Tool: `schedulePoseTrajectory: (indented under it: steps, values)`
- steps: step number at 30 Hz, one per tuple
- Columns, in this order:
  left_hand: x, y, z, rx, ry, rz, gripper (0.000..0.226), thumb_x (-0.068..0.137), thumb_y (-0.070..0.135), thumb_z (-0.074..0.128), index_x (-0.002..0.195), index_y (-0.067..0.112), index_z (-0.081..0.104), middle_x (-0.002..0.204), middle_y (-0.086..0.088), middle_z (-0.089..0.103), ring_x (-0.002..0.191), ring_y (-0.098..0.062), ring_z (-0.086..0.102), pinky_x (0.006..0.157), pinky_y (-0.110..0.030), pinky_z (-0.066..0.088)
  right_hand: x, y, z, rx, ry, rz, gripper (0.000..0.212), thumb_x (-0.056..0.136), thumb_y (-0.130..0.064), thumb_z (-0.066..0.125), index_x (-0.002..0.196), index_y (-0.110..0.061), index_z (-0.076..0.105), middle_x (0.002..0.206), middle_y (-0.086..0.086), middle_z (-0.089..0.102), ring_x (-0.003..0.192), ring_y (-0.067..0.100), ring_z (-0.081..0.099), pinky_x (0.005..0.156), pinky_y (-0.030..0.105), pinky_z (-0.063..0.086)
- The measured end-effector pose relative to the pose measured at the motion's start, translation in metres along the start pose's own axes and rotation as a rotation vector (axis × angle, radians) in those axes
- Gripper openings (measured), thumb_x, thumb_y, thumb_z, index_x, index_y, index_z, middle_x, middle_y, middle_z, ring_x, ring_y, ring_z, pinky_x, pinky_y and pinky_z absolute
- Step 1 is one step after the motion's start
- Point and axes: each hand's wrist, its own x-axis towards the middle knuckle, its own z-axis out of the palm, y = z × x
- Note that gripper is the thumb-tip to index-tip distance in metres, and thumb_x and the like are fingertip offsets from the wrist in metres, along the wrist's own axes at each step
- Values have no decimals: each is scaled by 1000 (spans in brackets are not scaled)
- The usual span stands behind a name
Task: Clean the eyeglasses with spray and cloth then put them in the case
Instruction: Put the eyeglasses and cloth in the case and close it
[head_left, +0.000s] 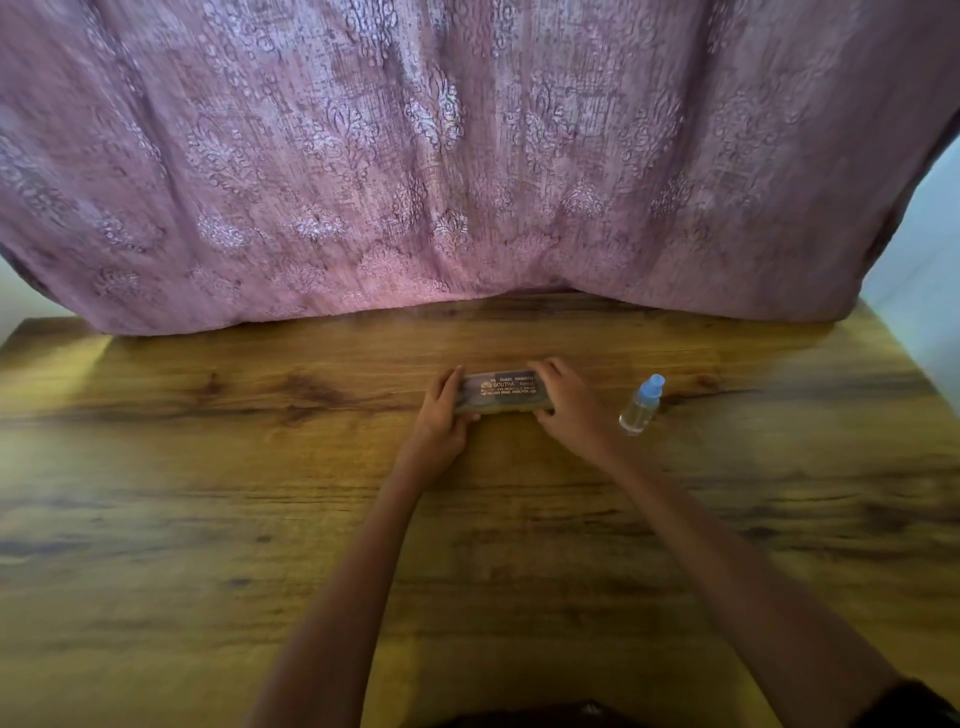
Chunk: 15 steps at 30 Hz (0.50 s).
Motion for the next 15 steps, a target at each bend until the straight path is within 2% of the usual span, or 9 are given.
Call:
schedulePoseTrajectory:
  steps: [5,9,11,15]
  values:
    - [15,-5,0,-6,16,-16,64,86,7,64,143,5,34,143,-12,37,126,-25,43,104,-19,28,12,1,3,-9,4,5,63,82,-5,67,139,-13,42,136,4,45,123,20,47,101,34,46]
    - [17,-8,-1,-33,13,-10,65,86,12,65,143,8,34,143,-8,38,125,-18,42,109,-34,37,15,2,6,-9,-10,33,63,83,-5,67,140,-13,41,137,5,44,124,22,46,101,34,45]
    - [15,-9,0,-55,27,-26,70,86,14,66,146,11,31,144,-8,38,123,-13,40,109,-30,35,15,2,6,-19,-12,38,63,84,-5,67,140,-13,41,138,5,44,124,22,46,101,35,46]
    - [12,-9,3,-107,85,-65,75,87,15,67,149,12,25,146,-11,41,130,-22,41,108,-28,31,15,0,2,-38,-58,62,67,85,-8,67,143,-14,36,141,6,40,126,24,44,102,38,45]
